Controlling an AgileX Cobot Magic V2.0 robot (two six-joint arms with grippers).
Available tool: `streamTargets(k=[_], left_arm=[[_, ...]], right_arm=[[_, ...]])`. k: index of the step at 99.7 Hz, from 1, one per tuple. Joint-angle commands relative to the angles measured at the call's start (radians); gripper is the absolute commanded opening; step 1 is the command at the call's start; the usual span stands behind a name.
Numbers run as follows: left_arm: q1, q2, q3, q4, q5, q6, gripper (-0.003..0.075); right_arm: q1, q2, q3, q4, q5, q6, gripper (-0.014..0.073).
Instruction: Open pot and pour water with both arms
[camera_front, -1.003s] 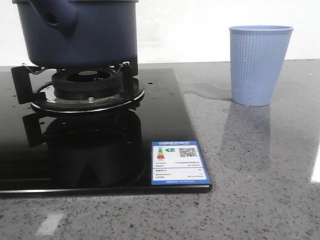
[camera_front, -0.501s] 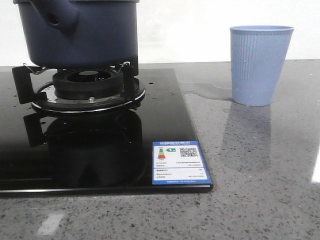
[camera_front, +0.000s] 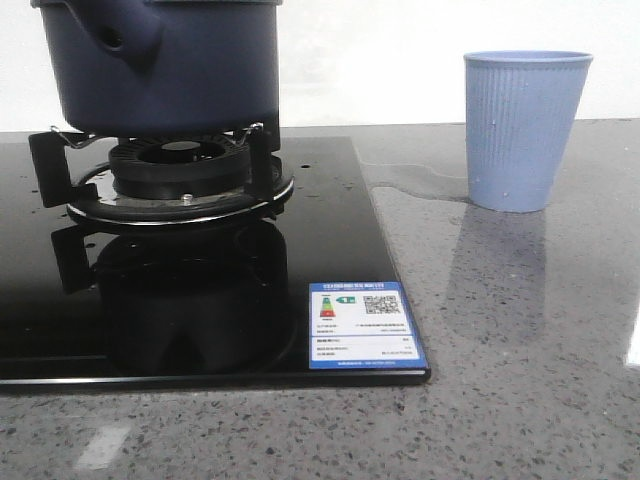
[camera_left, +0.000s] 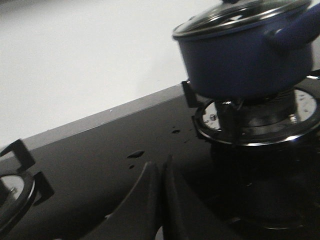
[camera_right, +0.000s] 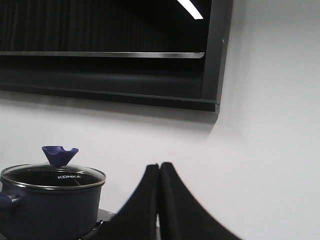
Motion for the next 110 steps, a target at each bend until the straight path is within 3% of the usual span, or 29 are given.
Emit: streamTargets(k=[1, 13, 49, 110], left_arm=[[0.039, -0.038, 0.040, 0.081, -0.120, -0.136, -0.0020], [0.093, -0.065, 0.109, 0.094, -0.130, -0.201, -0.0020], [0.129, -0.067, 0.136, 0.105, 0.094, -0.209, -0.0020], [0.129, -0.067, 0.136, 0.106, 0.095, -0.207, -0.0020]], right_arm=[[0.000, 0.006, -0.024, 0.003, -0.070, -0.001, -0.0068], [0.000, 0.006, -0.024, 0.003, -0.070, -0.001, -0.0068], [0.000, 0.006, -0.024, 0.003, -0.070, -0.001, -0.0068], [0.000, 0.006, -0.024, 0.003, -0.070, -0.001, -0.0068]])
